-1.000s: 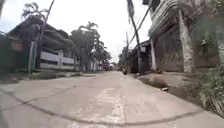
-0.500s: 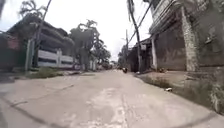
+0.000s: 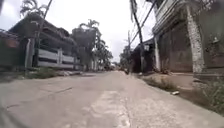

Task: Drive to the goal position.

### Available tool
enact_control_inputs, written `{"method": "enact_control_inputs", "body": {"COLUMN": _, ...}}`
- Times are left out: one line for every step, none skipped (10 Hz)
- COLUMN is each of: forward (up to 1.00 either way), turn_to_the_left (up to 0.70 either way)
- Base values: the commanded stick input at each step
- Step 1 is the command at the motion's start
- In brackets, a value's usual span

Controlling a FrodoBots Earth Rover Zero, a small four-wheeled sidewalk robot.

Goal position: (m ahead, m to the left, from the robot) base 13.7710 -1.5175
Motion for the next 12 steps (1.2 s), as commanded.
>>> {"method": "enact_control_inputs", "body": {"forward": 0.50, "turn_to_the_left": 0.01}}
{"method": "enact_control_inputs", "body": {"forward": 0.50, "turn_to_the_left": 0.01}}
{"method": "enact_control_inputs", "body": {"forward": 0.50, "turn_to_the_left": 0.01}}
{"method": "enact_control_inputs", "body": {"forward": 0.50, "turn_to_the_left": 0.01}}
{"method": "enact_control_inputs", "body": {"forward": 0.50, "turn_to_the_left": 0.01}}
{"method": "enact_control_inputs", "body": {"forward": 0.50, "turn_to_the_left": 0.01}}
{"method": "enact_control_inputs", "body": {"forward": 0.50, "turn_to_the_left": 0.01}}
{"method": "enact_control_inputs", "body": {"forward": 0.50, "turn_to_the_left": 0.01}}
{"method": "enact_control_inputs", "body": {"forward": 0.50, "turn_to_the_left": 0.01}}
{"method": "enact_control_inputs", "body": {"forward": 0.50, "turn_to_the_left": 0.01}}
{"method": "enact_control_inputs", "body": {"forward": 0.50, "turn_to_the_left": 0.01}}
{"method": "enact_control_inputs", "body": {"forward": 0.50, "turn_to_the_left": 0.01}}
